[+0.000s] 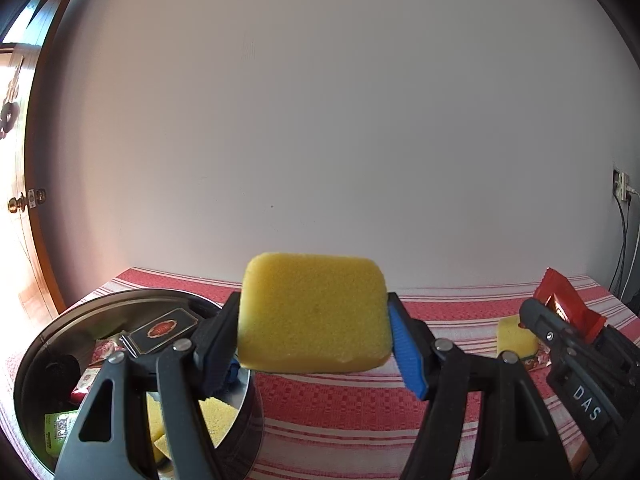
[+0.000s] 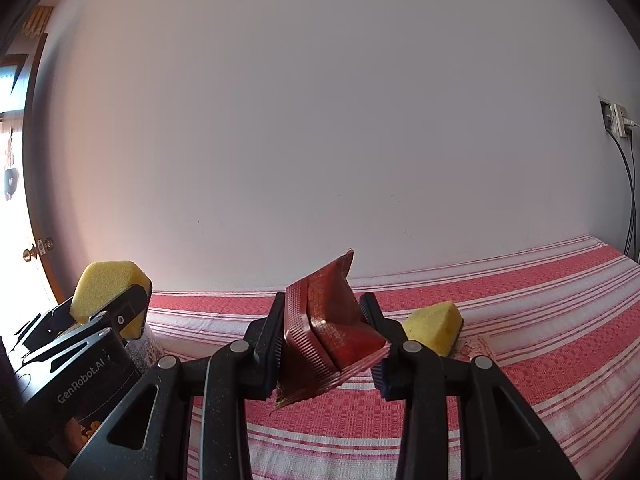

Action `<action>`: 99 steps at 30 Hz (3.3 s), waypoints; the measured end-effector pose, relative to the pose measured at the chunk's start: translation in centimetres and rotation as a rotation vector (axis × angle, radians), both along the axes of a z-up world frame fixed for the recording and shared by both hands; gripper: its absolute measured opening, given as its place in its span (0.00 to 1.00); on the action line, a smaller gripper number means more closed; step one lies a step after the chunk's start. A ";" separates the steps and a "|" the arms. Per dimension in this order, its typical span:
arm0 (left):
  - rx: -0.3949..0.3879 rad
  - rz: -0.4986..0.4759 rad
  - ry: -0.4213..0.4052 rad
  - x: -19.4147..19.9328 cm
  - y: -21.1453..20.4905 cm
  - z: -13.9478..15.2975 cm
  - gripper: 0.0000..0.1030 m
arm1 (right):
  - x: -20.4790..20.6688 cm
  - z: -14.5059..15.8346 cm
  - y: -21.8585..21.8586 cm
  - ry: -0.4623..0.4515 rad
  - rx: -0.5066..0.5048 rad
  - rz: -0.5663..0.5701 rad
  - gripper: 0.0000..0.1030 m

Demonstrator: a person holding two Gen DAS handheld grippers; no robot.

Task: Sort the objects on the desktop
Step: 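Carry the yellow sponge and red packet over the tin with both tools, then open both tools to drop the sponge and red packet into the tin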

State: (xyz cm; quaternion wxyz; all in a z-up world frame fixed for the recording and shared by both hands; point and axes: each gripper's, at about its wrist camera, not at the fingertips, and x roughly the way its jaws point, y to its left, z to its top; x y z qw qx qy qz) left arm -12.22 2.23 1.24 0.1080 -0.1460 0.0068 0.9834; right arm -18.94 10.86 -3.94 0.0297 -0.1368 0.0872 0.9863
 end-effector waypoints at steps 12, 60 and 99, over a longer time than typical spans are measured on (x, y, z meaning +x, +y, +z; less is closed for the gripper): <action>0.039 0.009 -0.006 0.4 -1.5 0.4 0.67 | 1.3 0.0 -3.3 0.052 0.151 0.071 0.38; 0.124 0.691 -0.092 -1.9 -18.2 0.0 0.67 | -0.5 2.2 -17.1 0.015 0.094 0.373 0.38; 0.089 0.808 -0.116 -2.3 -18.6 -0.4 0.99 | -1.0 -0.2 -20.1 0.029 0.165 0.306 0.99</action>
